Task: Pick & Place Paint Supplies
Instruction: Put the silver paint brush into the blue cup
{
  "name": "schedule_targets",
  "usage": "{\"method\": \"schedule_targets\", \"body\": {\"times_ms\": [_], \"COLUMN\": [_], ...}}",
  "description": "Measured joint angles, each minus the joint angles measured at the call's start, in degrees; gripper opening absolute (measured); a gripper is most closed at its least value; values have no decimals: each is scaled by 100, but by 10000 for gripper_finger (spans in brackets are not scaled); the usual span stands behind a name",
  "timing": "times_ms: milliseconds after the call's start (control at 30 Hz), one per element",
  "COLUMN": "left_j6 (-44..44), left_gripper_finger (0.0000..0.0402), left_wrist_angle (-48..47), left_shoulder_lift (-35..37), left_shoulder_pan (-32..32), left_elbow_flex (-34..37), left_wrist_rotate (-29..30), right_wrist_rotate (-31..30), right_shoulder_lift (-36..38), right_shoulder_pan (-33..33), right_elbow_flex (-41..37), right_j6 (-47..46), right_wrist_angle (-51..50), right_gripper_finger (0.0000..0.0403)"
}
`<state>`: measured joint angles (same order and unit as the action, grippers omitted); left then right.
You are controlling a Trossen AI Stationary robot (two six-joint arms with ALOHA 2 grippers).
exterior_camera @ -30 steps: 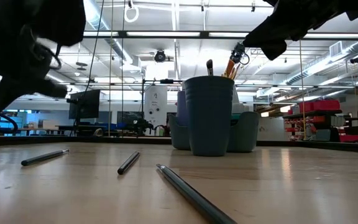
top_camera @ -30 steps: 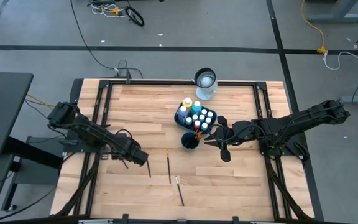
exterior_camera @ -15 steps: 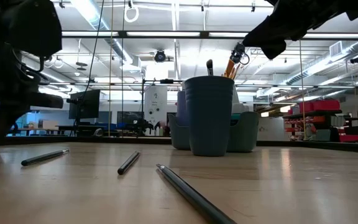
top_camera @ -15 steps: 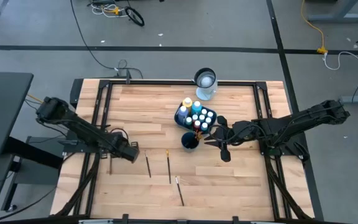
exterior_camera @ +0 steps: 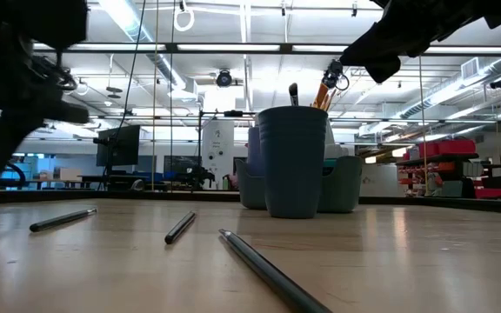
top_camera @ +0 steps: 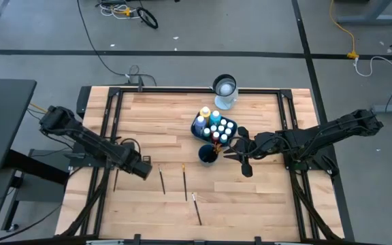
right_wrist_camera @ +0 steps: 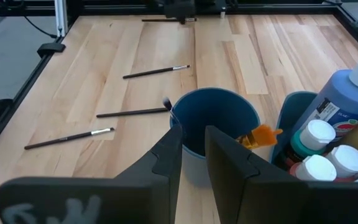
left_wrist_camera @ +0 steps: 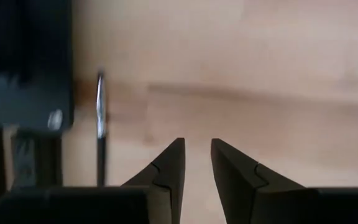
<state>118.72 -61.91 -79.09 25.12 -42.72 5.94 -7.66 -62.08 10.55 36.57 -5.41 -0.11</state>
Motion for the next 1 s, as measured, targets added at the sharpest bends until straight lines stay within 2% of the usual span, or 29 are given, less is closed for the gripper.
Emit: {"method": "schedule_targets", "body": {"times_ms": [233, 367, 567, 700, 800, 1000], "left_j6": [873, 1467, 1736, 1665, 1662, 1546], "left_gripper_finger": [87, 87, 87, 87, 87, 87], "left_wrist_angle": [-125, -864, -1000, -854, -780, 331], "left_shoulder_lift": [-3, -5, -2, -2, 1, 261], "left_shoulder_pan": [684, 1155, 1559, 1570, 1576, 1639], "left_elbow_flex": [33, 51, 53, 53, 134, 876], "left_wrist_rotate": [-1060, -1281, -1079, -557, -565, -633], "right_wrist_rotate": [4, 3, 4, 2, 2, 2], "right_shoulder_lift": [0, 0, 0, 0, 0, 0], "right_shoulder_pan": [0, 2, 0, 0, 1, 0], "right_elbow_flex": [1, 1, -1, 1, 0, 1], "right_j6": [26, 24, 22, 20, 20, 17], "right_wrist_angle": [-3, -2, -1, -1, 0, 1], "right_gripper_finger": [72, 72, 72, 72, 72, 72]}}
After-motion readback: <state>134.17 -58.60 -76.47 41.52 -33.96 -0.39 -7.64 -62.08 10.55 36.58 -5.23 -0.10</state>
